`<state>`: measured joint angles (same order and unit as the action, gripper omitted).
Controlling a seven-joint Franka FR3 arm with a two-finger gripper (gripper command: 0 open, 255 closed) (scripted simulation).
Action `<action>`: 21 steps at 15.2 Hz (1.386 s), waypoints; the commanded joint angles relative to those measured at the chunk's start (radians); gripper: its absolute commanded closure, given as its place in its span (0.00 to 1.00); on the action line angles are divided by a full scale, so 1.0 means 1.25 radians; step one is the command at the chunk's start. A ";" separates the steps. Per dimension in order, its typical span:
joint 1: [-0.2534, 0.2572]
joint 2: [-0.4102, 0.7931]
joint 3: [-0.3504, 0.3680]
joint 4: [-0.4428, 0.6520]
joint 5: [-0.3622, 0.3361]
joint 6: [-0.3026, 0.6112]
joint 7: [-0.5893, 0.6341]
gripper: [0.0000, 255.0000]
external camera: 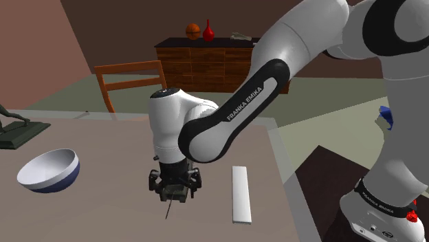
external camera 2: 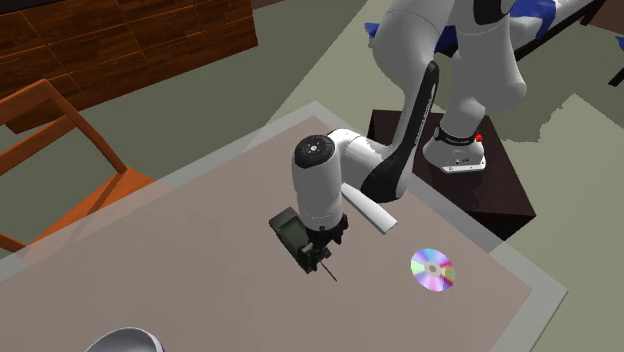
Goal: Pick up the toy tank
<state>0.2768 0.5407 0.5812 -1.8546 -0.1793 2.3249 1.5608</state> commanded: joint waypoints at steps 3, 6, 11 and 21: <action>0.002 0.008 -0.004 -0.004 -0.005 0.012 0.000 1.00; 0.002 0.008 -0.004 -0.005 -0.005 0.012 0.001 1.00; 0.002 0.008 -0.004 -0.005 -0.005 0.012 0.001 1.00; -0.019 -0.051 0.022 0.015 0.030 -0.061 -0.013 1.00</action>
<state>0.2570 0.4875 0.6051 -1.8346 -0.1473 2.2563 1.5466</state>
